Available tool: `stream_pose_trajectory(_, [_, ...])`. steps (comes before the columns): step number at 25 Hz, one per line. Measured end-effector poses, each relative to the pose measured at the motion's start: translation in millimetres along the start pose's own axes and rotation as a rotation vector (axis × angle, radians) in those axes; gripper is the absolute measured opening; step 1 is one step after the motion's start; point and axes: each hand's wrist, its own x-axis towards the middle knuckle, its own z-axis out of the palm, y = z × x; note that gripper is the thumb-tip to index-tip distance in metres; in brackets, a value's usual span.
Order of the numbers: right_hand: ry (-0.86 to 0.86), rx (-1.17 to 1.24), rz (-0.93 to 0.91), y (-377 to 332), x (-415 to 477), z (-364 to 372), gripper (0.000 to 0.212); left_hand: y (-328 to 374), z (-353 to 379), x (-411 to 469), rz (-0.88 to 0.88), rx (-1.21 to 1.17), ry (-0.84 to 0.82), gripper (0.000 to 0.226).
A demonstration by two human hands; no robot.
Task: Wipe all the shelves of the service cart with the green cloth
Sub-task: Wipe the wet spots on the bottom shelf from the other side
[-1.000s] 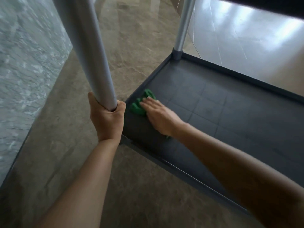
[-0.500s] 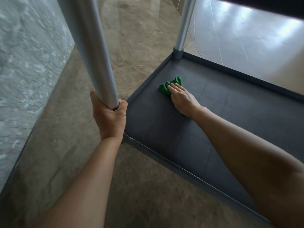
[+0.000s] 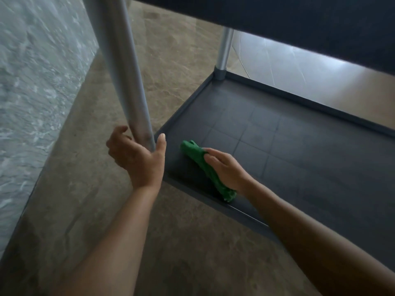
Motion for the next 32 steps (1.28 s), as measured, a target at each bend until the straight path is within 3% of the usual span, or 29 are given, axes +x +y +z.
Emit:
stream_pose_trajectory(2, [0.167, 0.491, 0.261, -3.8, -16.1, -5.1, 0.021, 3.4, -4.7, -25.4, 0.095, -0.046, 0.090, 0.045])
stream_pose_trajectory(3, [0.206, 0.714, 0.372, -5.6, -25.4, -8.5, 0.020, 8.7, -6.9, -36.8, 0.158, -0.127, 0.047, 0.032])
stream_pose_trajectory(4, [0.208, 0.901, 0.432, -6.6, -35.2, -12.3, 0.024, 15.3, -8.4, -45.1, 0.238, -0.202, -0.054, 0.021])
stream_pose_trajectory(6, [0.139, 1.116, 0.381, -8.8, -52.0, -19.3, 0.033, 30.4, -9.7, -47.1, 0.431, -0.247, -0.327, 0.010])
stream_pose_trajectory(9, [0.041, 1.188, 0.241, -14.2, -68.2, -29.8, 0.037, 55.3, -2.5, -27.4, 0.629, -0.103, -0.657, 0.023])
stream_pose_trajectory(10, [0.026, 1.173, 0.208, -16.5, -72.3, -33.7, 0.040, 64.6, 0.7, -19.5, 0.597, -0.048, -0.783, 0.034])
stream_pose_trajectory(12, [0.037, 1.096, 0.166, -23.3, -80.1, -40.3, 0.040, 87.3, 2.3, -8.2, 0.374, -0.061, -1.109, 0.045])
stream_pose_trajectory(14, [0.118, 0.942, 0.171, -35.3, -87.0, -47.5, 0.036, 108.2, 2.9, -7.2, 0.216, -0.191, -1.334, 0.035])
stream_pose_trajectory(20, [0.272, 0.701, 0.311, -60.9, -107.5, -66.0, 0.034, 132.1, 6.3, -26.8, 0.165, -0.478, -1.211, 0.003])
stream_pose_trajectory(23, [0.376, 0.602, 0.342, -67.0, -125.7, -79.3, 0.016, 145.0, 4.8, -35.0, 0.137, -0.548, -1.294, 0.011])
stream_pose_trajectory(26, [0.368, 0.430, 0.333, -69.3, -145.1, -98.5, 0.006, 155.6, 0.7, -42.9, 0.188, -0.547, -1.369, 0.014])
stream_pose_trajectory(32, [0.561, 0.389, 0.136, -43.6, -175.2, -130.4, 0.012, 183.4, 7.6, -64.9, 0.372, -0.506, -1.225, 0.019])
